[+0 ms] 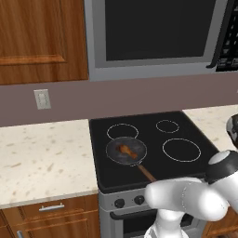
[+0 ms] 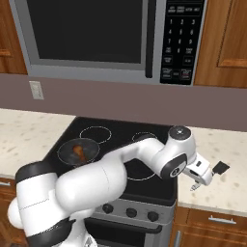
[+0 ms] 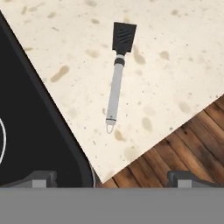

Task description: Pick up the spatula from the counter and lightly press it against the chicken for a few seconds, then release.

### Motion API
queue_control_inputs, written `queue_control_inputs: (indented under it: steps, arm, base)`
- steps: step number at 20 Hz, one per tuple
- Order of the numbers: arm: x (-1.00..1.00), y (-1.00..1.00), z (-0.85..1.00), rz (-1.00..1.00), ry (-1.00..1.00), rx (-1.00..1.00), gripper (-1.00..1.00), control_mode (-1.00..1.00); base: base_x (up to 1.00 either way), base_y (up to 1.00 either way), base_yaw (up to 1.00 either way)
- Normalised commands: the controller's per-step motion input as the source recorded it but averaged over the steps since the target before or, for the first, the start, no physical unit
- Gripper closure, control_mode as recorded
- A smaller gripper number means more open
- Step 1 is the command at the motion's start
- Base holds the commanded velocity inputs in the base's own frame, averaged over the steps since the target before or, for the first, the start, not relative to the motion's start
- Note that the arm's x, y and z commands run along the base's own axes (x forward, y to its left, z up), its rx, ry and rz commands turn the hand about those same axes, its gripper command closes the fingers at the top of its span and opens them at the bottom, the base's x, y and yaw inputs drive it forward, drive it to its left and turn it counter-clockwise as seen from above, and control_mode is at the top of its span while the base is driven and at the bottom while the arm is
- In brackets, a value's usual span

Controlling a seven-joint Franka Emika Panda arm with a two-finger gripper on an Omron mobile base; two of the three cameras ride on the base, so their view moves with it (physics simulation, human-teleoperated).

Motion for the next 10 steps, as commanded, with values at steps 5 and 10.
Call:
queue_control_inputs:
  steps: [5,10]
  arm:
    - [0.01,-0.04,-0.20,-0.02,0.05,0.01,-1.00,-1.00]
    - [0.00,-0.08,-0.26,0.00,0.02,0.03,-1.00,-1.00]
  base:
    - [0.00,0.00,0.00]
    - [0.00,0.00,0.00]
